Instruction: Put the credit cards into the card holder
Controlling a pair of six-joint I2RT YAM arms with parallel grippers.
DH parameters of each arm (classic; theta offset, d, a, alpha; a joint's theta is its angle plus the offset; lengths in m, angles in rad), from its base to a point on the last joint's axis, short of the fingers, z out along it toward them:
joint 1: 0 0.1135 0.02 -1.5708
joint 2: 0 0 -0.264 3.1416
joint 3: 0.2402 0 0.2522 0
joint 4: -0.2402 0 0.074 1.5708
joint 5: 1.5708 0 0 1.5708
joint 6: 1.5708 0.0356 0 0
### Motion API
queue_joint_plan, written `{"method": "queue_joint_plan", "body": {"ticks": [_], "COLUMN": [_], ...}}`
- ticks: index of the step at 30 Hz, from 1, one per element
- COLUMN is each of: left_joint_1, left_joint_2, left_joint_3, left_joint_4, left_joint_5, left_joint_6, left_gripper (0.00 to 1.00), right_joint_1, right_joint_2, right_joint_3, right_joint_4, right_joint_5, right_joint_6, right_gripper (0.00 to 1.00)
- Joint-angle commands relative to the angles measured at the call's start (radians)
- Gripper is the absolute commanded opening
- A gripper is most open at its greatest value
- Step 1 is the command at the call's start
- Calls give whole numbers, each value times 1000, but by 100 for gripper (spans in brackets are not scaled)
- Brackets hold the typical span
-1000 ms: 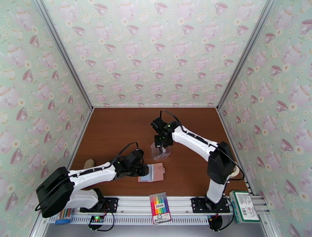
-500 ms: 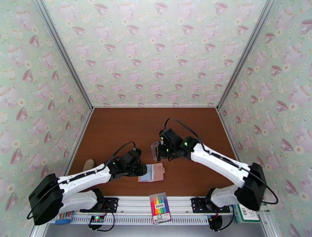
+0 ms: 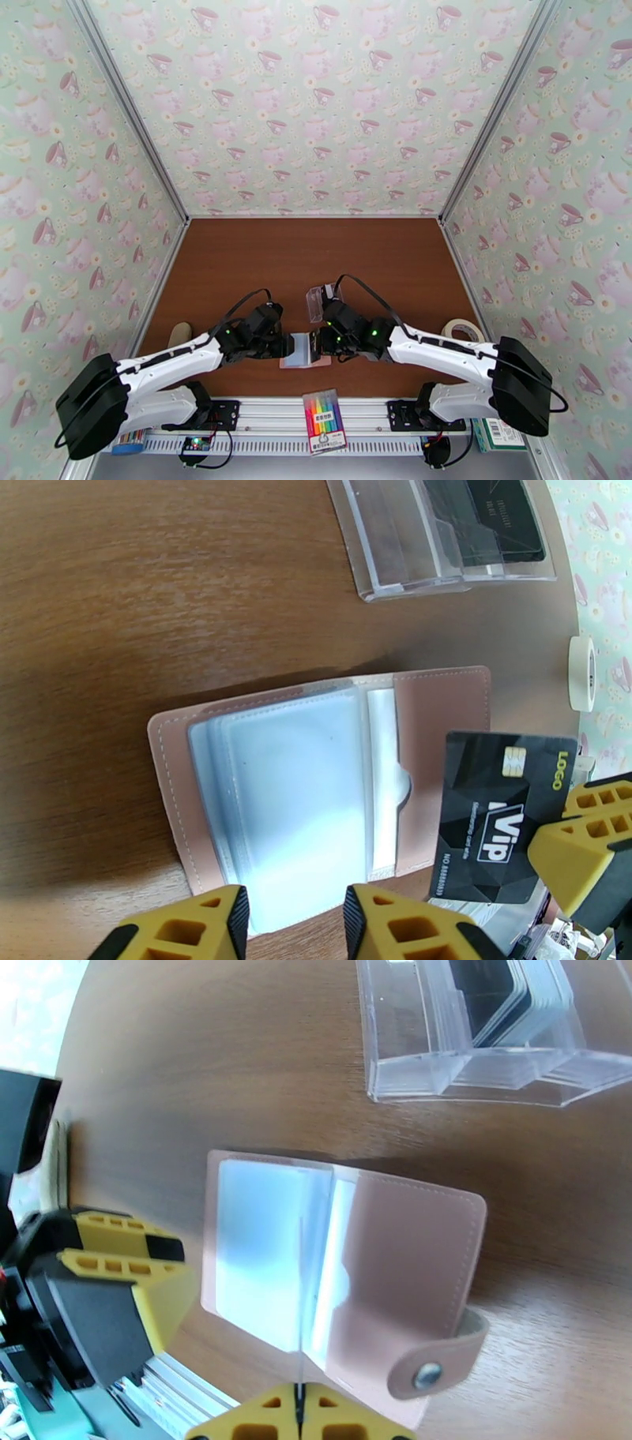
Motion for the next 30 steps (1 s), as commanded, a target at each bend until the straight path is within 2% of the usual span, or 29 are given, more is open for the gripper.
{"method": "queue_joint_plan", "body": {"ticks": [1, 30], "left_joint_1": [7, 7], "left_joint_2": [31, 104], "left_joint_3": [-13, -7], "left_joint_4": [32, 50], "left_joint_5": [36, 31], "left_joint_6": [14, 12], "left_gripper": [39, 34], "right_joint_1": [4, 5], "right_joint_2": [18, 109], "right_joint_3": [-23, -52], "right_joint_4": [97, 146], "right_joint_5": [-23, -10], "right_joint_6": [56, 75], "right_gripper": [0, 0]}}
